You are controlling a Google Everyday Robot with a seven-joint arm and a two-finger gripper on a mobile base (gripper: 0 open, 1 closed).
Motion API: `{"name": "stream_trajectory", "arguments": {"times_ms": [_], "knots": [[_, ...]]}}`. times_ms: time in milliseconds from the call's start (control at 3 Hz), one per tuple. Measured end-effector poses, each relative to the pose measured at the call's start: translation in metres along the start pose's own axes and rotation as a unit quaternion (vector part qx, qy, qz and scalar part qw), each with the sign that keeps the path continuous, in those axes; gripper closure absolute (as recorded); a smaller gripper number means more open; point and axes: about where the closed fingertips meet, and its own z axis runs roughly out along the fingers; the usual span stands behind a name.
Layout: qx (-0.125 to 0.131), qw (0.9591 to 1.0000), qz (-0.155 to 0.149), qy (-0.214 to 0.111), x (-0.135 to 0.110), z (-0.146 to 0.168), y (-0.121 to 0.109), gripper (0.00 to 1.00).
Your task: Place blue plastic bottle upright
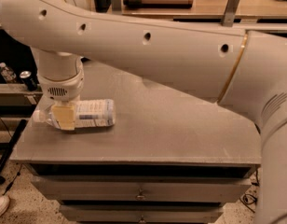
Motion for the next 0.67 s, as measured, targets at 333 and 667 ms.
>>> {"name": "stream_trajectory", "arguments": {"times_ms": [333,667], "knots": [[0.001,0.9996,-0.014,-0.025,-0.006,-0.013,-0.006,1.0],[0.006,0.997,-0.038,-0.067,-0.014,-0.043,-0.018,1.0]]}}
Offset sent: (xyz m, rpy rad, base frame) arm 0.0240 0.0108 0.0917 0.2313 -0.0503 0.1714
